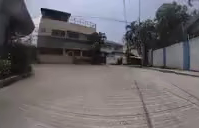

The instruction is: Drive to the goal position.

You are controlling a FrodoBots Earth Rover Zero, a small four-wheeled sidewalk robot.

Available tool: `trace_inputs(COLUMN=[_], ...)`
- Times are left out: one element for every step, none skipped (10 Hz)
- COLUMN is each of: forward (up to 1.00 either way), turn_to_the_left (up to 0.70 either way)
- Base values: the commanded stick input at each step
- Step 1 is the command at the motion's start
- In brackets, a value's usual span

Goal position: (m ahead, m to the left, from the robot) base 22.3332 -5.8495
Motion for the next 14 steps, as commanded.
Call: trace_inputs(forward=[1.0,1.0,1.0,1.0,1.0,1.0,1.0,1.0,1.0,1.0,1.0,1.0,1.0,1.0], turn_to_the_left=[0.0,0.0,0.0,0.0,0.0,0.0,0.0,0.0,0.0,0.0,0.0,0.0,0.0,0.0])
